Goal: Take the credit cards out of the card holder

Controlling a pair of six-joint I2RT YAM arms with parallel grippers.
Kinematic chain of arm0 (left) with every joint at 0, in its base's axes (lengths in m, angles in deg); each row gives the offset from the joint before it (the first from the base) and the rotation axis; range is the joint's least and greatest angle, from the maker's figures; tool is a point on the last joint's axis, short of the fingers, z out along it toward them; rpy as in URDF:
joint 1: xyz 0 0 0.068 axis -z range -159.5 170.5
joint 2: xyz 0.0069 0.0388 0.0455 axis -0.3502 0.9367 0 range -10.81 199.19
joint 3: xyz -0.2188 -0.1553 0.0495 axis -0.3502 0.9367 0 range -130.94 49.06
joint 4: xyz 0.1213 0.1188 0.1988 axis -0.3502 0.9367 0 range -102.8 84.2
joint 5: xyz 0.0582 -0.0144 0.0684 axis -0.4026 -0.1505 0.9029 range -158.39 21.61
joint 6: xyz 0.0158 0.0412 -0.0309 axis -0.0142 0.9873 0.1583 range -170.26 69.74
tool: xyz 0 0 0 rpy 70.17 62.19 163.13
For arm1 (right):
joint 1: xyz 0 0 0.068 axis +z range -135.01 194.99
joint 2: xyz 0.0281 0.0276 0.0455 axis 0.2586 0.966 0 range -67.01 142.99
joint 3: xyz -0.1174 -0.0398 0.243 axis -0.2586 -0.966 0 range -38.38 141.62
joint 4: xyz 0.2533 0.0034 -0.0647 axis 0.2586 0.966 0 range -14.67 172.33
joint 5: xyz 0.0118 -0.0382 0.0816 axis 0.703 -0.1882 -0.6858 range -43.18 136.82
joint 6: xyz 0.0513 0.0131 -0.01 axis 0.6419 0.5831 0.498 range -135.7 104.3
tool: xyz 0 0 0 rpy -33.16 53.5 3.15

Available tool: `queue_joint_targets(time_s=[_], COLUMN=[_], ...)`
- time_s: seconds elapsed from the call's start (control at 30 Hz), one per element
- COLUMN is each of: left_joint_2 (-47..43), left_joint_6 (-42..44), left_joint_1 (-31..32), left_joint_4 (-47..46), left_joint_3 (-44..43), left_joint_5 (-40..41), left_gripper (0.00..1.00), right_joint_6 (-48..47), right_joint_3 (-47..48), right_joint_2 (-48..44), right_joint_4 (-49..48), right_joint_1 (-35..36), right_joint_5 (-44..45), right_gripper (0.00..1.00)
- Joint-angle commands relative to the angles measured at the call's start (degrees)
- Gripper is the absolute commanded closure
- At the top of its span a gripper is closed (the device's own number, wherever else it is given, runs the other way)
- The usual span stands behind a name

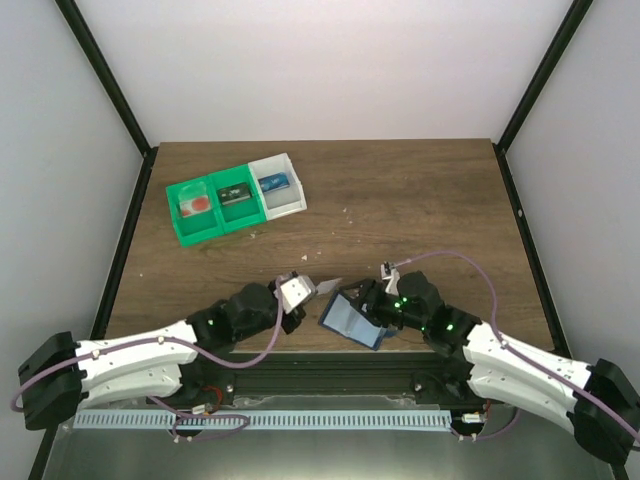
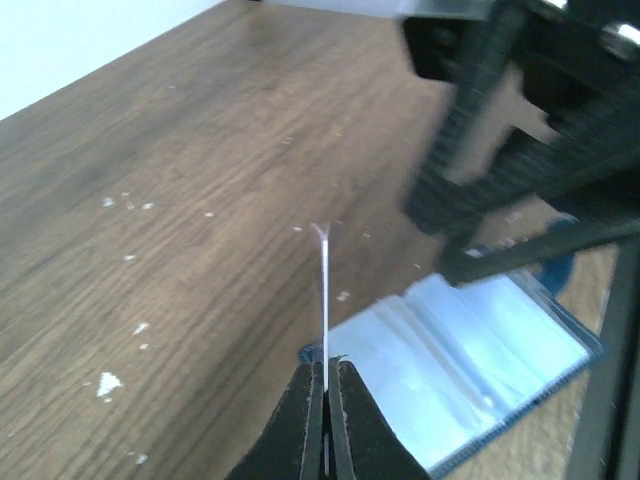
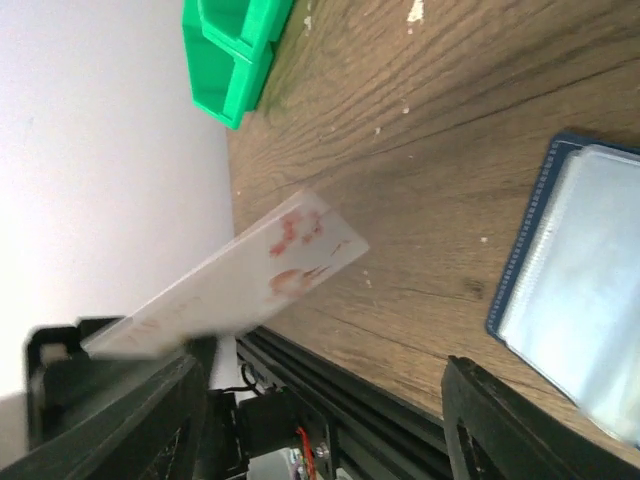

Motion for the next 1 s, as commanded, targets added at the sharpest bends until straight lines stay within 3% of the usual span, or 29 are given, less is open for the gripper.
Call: queue_joint_targets(time_s=[0.0, 0.1, 0.27, 0.47, 0.73, 0.97], left_joint_2=[-0.26, 0.32, -0.23, -2.02, 2.68, 8.26], left_joint_6=[-5.93, -8.98, -16.88, -25.44, -26.33, -27.09], left_joint_1=[-3.02, -5.16, -11.74, -27.10, -43.93, -58.48], left_joint_4=[5.59, 8.88, 12.89, 15.86, 24.91, 25.48], left_joint_3=[-5.36, -8.46, -12.45, -15.65, -22.05, -25.09], left_joint_5=[-0.06, 0.26, -0.95, -14.95, -22.96, -29.99], left_gripper=[1.00, 1.00, 1.00, 1.00, 1.00, 1.00], right_joint_6=[-3.83, -4.77, -6.64, -5.99, -9.69, -18.70], right_joint_3=[1.36, 2.02, 0.67, -1.41, -4.56, -3.82], right_joint_2=[-3.56, -4.14, -4.88, -2.55, 4.55, 13.31], right_joint_4=[11.30, 18.30, 20.45, 20.74, 9.37, 1.41], right_joint_1=[-0.04, -0.06, -0.04, -0.04, -0.04, -0.06], right_joint_5=[5.45, 8.91, 10.99, 12.42, 10.58, 8.43], right_gripper=[0.33, 0.30, 0.29, 0.28, 0.28, 0.26])
